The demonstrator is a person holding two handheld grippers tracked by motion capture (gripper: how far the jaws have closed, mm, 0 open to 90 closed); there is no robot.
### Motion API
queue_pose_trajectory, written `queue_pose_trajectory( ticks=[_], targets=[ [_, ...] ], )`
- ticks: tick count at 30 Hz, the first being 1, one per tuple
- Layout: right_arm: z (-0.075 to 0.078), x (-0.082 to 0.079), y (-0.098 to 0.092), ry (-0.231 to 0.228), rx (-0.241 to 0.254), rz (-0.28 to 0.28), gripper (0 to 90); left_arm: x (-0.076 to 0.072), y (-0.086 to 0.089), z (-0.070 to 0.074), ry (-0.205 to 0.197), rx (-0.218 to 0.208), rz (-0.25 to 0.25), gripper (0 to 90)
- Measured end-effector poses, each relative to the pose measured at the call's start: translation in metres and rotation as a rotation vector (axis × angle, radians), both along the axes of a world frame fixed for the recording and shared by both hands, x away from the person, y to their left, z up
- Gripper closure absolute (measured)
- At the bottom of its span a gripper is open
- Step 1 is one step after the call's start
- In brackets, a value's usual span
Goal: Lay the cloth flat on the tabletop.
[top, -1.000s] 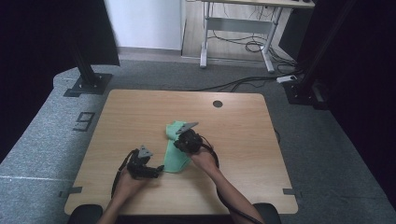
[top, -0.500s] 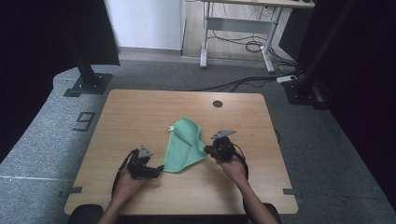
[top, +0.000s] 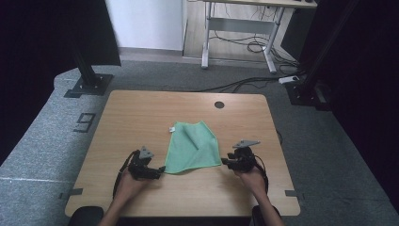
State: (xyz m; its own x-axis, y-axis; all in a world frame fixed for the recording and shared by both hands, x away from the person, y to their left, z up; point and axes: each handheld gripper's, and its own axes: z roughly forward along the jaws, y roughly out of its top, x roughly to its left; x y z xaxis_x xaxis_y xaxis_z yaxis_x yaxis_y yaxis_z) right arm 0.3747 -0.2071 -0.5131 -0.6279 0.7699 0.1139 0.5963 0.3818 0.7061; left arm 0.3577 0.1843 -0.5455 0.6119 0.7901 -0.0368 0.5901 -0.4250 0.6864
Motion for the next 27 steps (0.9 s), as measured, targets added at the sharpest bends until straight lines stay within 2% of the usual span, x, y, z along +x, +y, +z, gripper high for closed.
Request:
queue_pose_trajectory(
  ticks=[3,5,8,12,16,19,20,22,25,26,27],
  targets=[
    [0.011,0.013,0.004,-0.024,0.009,-0.004,49.0,0.008,-0.003,0.007,-0.034,0.013,0.012,13.8],
    [0.016,0.025,0.011,-0.033,0.008,-0.005,48.2,0.018,-0.006,0.015,-0.048,-0.004,0.017,13.8],
    [0.019,0.044,0.024,-0.037,0.005,-0.01,48.4,0.032,-0.012,0.019,-0.056,-0.006,0.027,13.8],
    [0.016,0.068,0.041,-0.047,-0.046,-0.014,45.9,0.054,-0.02,0.016,-0.051,0.024,0.041,13.7],
    [0.006,0.083,0.049,-0.049,-0.11,-0.037,42.4,0.065,-0.027,0.009,-0.045,0.035,0.054,13.0],
    [-0.003,0.087,0.048,-0.037,-0.144,-0.056,40.2,0.068,-0.033,0.001,-0.043,0.061,0.056,12.7],
    [-0.005,0.087,0.047,-0.035,-0.154,-0.057,39.9,0.069,-0.033,-0.001,-0.045,0.055,0.06,12.3],
    [-0.011,0.086,0.043,-0.036,-0.185,-0.055,39.6,0.069,-0.031,-0.002,-0.044,0.049,0.074,11.6],
    [-0.018,0.081,0.037,-0.033,-0.236,-0.056,39.3,0.07,-0.029,0.0,-0.051,0.073,0.094,11.0],
    [-0.02,0.08,0.035,-0.032,-0.242,-0.056,38.5,0.07,-0.027,0.0,-0.05,0.078,0.099,11.1],
    [-0.021,0.078,0.032,-0.034,-0.227,-0.06,38.5,0.07,-0.026,0.0,-0.048,0.077,0.108,11.0]
  ],
)
